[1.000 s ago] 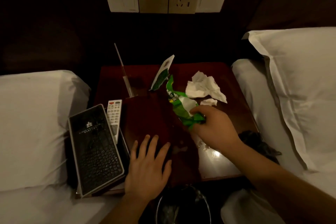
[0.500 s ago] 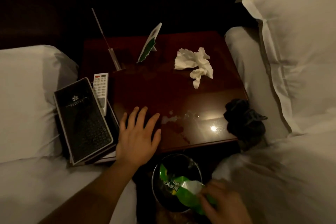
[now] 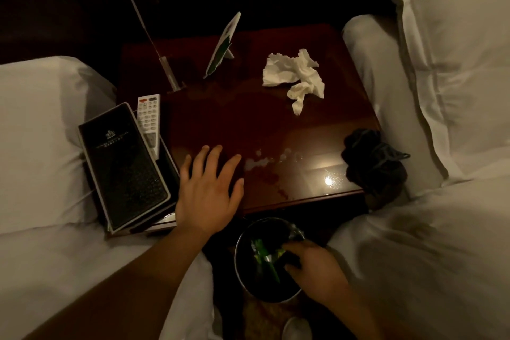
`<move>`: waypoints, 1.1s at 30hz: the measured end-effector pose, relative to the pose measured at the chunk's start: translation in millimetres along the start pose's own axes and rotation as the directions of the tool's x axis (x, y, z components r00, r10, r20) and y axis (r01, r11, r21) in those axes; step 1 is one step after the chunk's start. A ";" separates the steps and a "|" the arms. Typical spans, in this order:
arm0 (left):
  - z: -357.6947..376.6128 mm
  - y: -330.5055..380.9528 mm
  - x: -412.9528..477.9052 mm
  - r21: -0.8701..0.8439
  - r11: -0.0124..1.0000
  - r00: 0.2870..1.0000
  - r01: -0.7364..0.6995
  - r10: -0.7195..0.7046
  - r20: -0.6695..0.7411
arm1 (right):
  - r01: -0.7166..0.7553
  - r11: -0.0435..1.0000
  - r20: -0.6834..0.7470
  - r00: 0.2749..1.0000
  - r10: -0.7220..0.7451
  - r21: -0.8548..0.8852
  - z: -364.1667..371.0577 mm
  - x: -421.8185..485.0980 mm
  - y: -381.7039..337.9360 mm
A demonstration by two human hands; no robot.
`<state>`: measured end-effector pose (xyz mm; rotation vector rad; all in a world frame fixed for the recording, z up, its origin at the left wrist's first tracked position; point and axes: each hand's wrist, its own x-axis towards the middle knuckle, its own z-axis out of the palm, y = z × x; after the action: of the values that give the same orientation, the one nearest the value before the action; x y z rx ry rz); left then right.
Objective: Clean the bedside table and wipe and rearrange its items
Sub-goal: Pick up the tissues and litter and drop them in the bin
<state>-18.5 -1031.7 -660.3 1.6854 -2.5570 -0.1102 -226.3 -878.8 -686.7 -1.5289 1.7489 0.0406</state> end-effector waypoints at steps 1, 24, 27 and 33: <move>-0.5 0.3 0.9 -0.002 1.000 1.000 0.001 -0.001 0.002 | 0.033 0.999 -0.095 0.995 -0.030 0.030 -15.9 -6.5 -6.1; 1.4 -3.0 -0.3 -0.051 0.999 1.000 0.006 -0.006 -0.004 | 0.096 0.989 -0.555 0.819 -0.143 -0.113 -196.4 118.3 -61.3; 0.8 -2.3 -0.6 -0.053 0.999 1.000 0.009 -0.009 -0.006 | 0.266 0.964 -0.655 0.729 -0.198 0.005 -183.0 58.3 -70.7; 1.2 -1.9 -0.8 -0.052 0.999 1.000 0.007 -0.008 -0.013 | 0.434 0.897 -0.519 0.788 -0.332 0.086 -104.0 -26.8 -59.7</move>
<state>-16.6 -1031.6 -661.7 1.6718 -2.5161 -0.1644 -232.1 -925.3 -573.0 -1.8186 1.7020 -0.7817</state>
